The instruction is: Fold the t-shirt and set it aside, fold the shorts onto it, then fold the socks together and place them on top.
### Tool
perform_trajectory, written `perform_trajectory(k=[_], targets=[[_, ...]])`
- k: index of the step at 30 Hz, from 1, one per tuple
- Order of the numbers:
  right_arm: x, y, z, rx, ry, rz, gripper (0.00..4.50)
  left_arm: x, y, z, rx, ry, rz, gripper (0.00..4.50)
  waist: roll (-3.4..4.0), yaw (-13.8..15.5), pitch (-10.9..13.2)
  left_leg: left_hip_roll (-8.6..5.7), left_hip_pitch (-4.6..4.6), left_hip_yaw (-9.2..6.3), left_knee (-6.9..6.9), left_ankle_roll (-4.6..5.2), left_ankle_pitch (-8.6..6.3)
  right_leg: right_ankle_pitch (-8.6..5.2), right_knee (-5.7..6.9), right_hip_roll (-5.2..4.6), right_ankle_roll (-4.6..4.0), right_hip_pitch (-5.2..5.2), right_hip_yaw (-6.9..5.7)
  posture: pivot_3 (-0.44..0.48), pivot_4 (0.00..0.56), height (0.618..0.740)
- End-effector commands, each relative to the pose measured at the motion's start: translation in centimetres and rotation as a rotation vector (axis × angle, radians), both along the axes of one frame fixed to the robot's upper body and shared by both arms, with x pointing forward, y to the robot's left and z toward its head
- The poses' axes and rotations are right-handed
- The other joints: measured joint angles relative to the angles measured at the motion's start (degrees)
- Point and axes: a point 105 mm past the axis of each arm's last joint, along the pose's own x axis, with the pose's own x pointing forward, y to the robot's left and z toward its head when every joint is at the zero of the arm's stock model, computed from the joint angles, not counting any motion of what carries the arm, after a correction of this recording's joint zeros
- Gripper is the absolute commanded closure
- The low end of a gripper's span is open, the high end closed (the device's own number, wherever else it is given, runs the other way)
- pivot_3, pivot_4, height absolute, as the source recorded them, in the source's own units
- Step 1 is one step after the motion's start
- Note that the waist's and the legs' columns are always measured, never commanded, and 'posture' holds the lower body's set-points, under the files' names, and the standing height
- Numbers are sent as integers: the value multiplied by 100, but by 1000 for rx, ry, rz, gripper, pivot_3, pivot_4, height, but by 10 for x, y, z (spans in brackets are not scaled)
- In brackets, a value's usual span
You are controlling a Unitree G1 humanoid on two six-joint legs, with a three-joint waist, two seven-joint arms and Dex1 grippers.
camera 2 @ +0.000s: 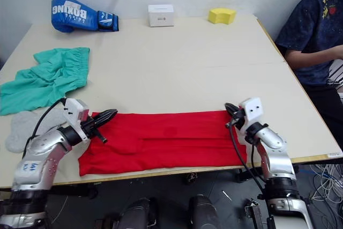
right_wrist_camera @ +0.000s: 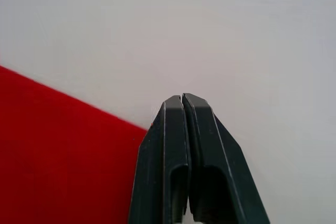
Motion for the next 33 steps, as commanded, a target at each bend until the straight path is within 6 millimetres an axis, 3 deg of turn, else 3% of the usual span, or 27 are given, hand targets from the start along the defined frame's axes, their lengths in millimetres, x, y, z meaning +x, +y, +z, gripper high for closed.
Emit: perform_trajectory(k=[1,4,7,11,15,24,26,28,30,33], targets=[[-20,60,18,9,-72,192,4445,-24,-14,-6,82,24,-120,4500,12,-45,-3,0,2,1,-4,-1,0,0,0,1,0,0,2,0,150,740],[-36,98,6,5,-48,278,4445,-38,-10,-25,92,79,-61,4500,17,-79,-4,1,2,-2,-11,-2,-3,-2,-5,1,-3,-1,2,0,150,740],[-46,111,-13,-40,-16,308,4445,-48,0,-45,95,123,36,4500,17,-69,-3,-2,-4,-3,-4,12,-12,-2,-10,-5,-2,0,1,0,150,740],[-45,90,-39,-90,37,240,4445,-57,18,-69,199,134,155,4500,15,0,-5,-16,-2,-5,6,57,-37,0,-13,-24,0,8,0,0,150,740],[-40,47,-50,-123,66,136,4445,-56,40,-74,157,141,301,4500,17,41,-10,-17,10,-5,3,32,-53,0,-18,-28,-2,17,0,0,150,740],[-43,-44,-28,-52,91,-32,4445,-67,47,-49,14,95,232,4500,16,47,-10,-14,9,-5,2,59,-43,0,-20,-26,-2,18,-3,0,150,740],[-43,-61,-16,8,111,-52,4445,-70,45,-32,-22,28,167,4500,21,48,-7,-14,7,-5,2,59,-43,0,-20,-25,-2,16,-3,0,150,740],[-41,-61,11,62,164,50,4445,-78,29,-1,-80,-19,4,4500,25,41,-2,-13,2,-3,5,59,-43,0,-21,-25,-2,12,-3,0,150,740],[-44,-55,24,30,223,171,3883,-85,16,12,-69,-7,-121,3906,34,31,4,-10,-1,-2,7,61,-43,0,-21,-25,-3,10,-3,0,150,740],[-44,-56,29,-89,306,285,2850,-87,6,20,-12,6,-225,2975,45,34,5,-8,3,-2,1,62,-42,-1,-24,-23,-5,11,-3,0,150,740]])
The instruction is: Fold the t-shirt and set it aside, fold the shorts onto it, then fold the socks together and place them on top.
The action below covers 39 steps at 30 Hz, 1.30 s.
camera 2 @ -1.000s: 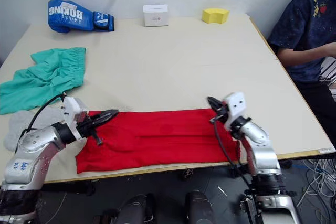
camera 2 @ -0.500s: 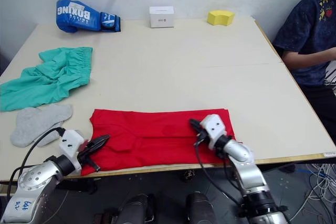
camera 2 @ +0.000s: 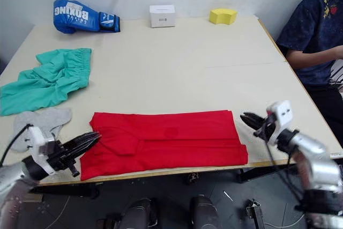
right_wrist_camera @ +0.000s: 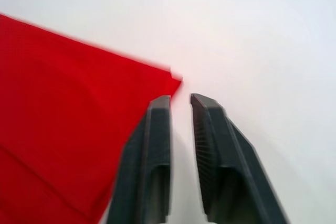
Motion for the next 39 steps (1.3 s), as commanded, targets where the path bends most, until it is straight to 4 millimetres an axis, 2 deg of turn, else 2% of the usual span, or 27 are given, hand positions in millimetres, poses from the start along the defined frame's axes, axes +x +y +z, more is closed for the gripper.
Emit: perform_trajectory(k=[1,6,8,9,14,17,20,25,28,33,39], targets=[[-1,4,5,-77,65,143,2485,-4,-13,15,14,-17,-118,2641,2,4,-1,0,0,0,-3,0,0,-1,-2,3,-1,0,-2,0,150,740],[34,-4,-2,-300,87,217,731,5,-29,22,27,-26,-214,1007,12,-17,6,-1,-5,10,5,-2,-2,-1,-14,14,-2,-2,-2,0,150,740],[46,2,-4,-337,89,258,33,5,-38,24,23,-34,-243,383,14,-51,8,-4,-5,16,5,-2,0,1,-13,13,1,-4,3,0,150,740],[50,6,-4,-339,102,283,0,5,-42,24,20,-36,-257,73,14,-56,9,-2,-5,17,6,-7,2,1,-13,14,2,-5,3,0,150,740],[65,28,-12,-371,170,365,0,-2,-54,26,-9,-13,-305,29,13,-139,12,4,-9,17,6,-44,23,1,-12,21,3,-8,4,0,150,740],[62,36,-19,-354,272,429,562,-3,-55,25,-4,-13,-300,0,14,-144,13,4,-10,17,8,-45,23,1,-12,21,3,-8,6,0,150,740],[54,42,-24,-357,342,510,1679,-4,-54,24,1,-19,-284,0,14,-141,13,5,-9,15,13,-45,23,1,-10,20,3,-5,5,0,150,740],[64,46,-14,-387,274,488,3388,-3,-52,24,0,-29,-247,0,14,-142,13,5,-8,12,14,-45,24,1,-8,17,2,-3,4,0,150,740],[78,47,-2,-451,152,421,4476,-2,-51,22,-12,-31,-218,0,16,-154,14,4,-8,12,11,-46,24,1,-8,16,2,-6,5,0,150,740],[112,50,24,-525,-67,195,4476,8,-49,23,-61,-64,-133,0,18,-169,16,4,-9,12,12,-50,26,1,-4,17,2,-9,7,0,150,740],[131,62,39,-549,-196,75,4476,29,-38,28,-103,-155,18,0,18,-150,16,1,-11,12,15,-50,26,1,-1,16,2,-8,7,0,150,740]])
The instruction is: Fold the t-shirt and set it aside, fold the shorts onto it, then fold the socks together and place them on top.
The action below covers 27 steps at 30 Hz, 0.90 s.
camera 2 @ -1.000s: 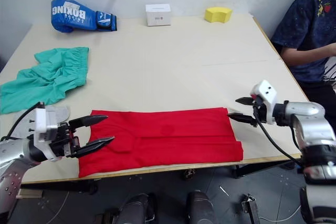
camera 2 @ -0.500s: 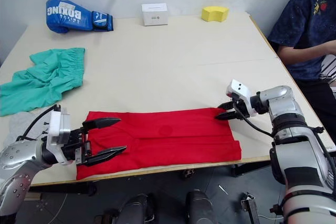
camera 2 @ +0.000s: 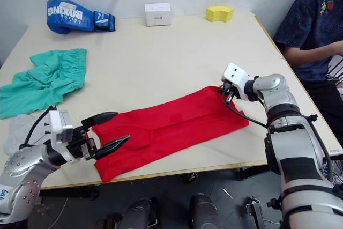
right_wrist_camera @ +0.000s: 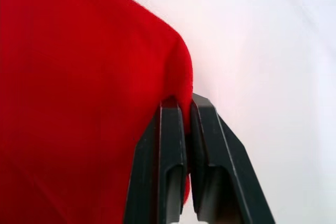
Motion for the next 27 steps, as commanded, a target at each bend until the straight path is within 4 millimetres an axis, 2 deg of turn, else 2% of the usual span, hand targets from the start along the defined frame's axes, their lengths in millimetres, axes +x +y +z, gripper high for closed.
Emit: perform_trajectory(k=[1,5,8,13,18,22,23,26,27], targets=[[8,4,22,41,-105,-23,4476,7,9,6,-1,-57,73,0,0,-1,0,0,0,0,0,0,0,0,0,0,0,0,0,0,150,740],[13,-6,26,84,-118,-112,4476,10,14,10,-4,-72,90,0,0,8,0,1,-1,1,-1,1,0,0,2,0,0,-1,0,0,150,740],[8,-14,31,172,-123,-107,3781,11,18,11,-7,-74,98,0,0,6,0,1,-1,1,-1,1,0,0,2,0,0,0,0,0,150,740],[2,-42,51,324,-142,-159,1966,13,18,11,-7,-62,77,0,3,13,2,-14,-6,-17,-10,7,13,1,5,-10,2,6,-20,0,150,740],[-13,-73,52,372,-120,-191,135,17,16,6,-7,-38,34,0,2,28,3,-14,-5,-15,-8,7,13,1,3,-9,2,6,-17,0,150,740],[-29,-90,54,484,-109,-207,61,23,14,7,0,-39,12,0,8,23,7,-13,-5,-13,-9,7,12,1,1,-9,2,6,-14,0,150,740],[-33,-93,54,494,-120,-213,61,25,15,7,1,-41,12,0,22,-30,14,-42,-7,-55,-32,12,17,0,-22,-36,5,46,-67,0,150,740],[-61,-107,46,603,-91,-303,61,32,14,4,25,-24,-14,0,48,-23,30,-154,-10,-338,-156,26,150,6,-96,-125,17,212,-404,0,150,740],[-72,-108,42,643,-60,-338,61,34,14,2,39,-18,-24,0,72,17,45,-190,-12,-398,-176,15,183,5,-101,-150,18,238,-494,0,150,740]])
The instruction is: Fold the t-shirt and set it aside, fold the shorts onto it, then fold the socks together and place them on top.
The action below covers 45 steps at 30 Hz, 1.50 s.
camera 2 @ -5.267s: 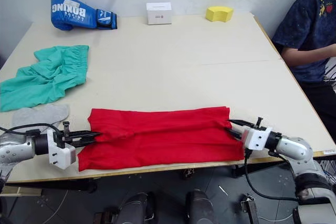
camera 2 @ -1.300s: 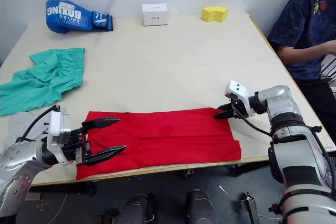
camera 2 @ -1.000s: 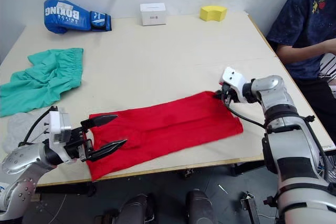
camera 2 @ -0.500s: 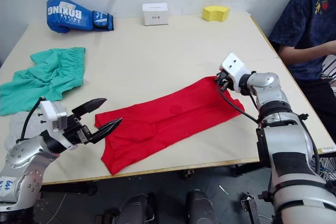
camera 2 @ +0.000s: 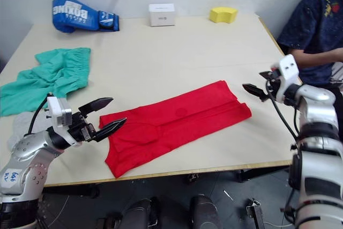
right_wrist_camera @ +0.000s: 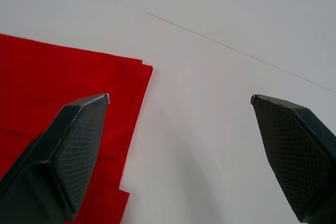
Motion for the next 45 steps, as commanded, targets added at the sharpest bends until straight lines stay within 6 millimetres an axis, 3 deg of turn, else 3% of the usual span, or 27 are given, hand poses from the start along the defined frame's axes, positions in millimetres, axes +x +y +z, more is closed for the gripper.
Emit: perform_trajectory(k=[1,3,7,12,13,16,22,30,35,38,39,42,45], targets=[[-30,1,21,131,-7,-52,61,4,1,-2,52,0,-23,0,30,93,25,-54,-11,-101,-49,4,60,-7,-21,-56,11,43,-98,0,150,740],[-50,10,14,189,64,-42,61,10,2,-3,73,5,-27,0,55,268,50,-44,-16,-79,-23,-8,72,-12,-18,-35,14,11,-60,0,150,740],[-106,40,-10,356,365,19,61,37,-4,-8,147,46,-43,0,56,546,50,-50,-45,-84,-14,33,63,-8,16,-40,10,-33,-7,0,150,740],[-134,51,-13,547,443,-33,61,64,-22,-7,200,79,-119,0,52,530,48,-39,-91,-79,22,48,32,-1,10,-45,5,-63,8,0,150,740],[-137,54,-21,550,467,-47,61,72,-28,-7,210,94,-135,0,51,516,48,-39,-93,-78,22,44,29,-2,10,-36,5,-66,7,0,150,740],[-140,59,-48,546,544,-132,61,92,-44,-12,259,145,-183,0,44,518,51,-46,-96,-59,14,38,32,-4,17,-10,8,-79,6,0,150,740],[-131,67,-65,592,563,-241,61,123,-53,-30,338,243,-152,0,30,434,54,-45,-94,21,19,31,51,8,41,-5,34,-127,39,0,150,740],[-114,107,-78,702,632,-180,61,132,-58,-51,314,428,-130,0,-24,313,43,-27,-84,40,19,33,48,8,63,1,35,-142,69,0,150,740],[-102,108,-87,692,643,-251,61,131,-62,-51,286,509,-148,0,-43,295,30,-22,-72,55,19,59,30,8,72,2,34,-144,111,0,150,740],[-93,106,-90,691,625,-283,662,131,-58,-58,318,532,-126,0,-70,281,13,-21,-66,63,20,62,25,8,72,5,34,-144,141,0,150,740],[-91,108,-91,694,622,-279,1063,131,-57,-60,323,536,-117,0,-78,278,8,-21,-64,65,20,63,24,8,72,5,34,-144,145,0,150,740],[-86,118,-92,699,608,-261,2101,129,-58,-61,308,543,-129,605,-90,253,0,-19,-57,73,19,64,22,8,73,1,34,-143,154,0,150,740],[-81,123,-93,698,587,-265,3230,122,-60,-66,310,559,-177,1564,-90,199,0,-17,-57,73,17,63,19,8,73,-3,34,-143,155,0,150,740]])
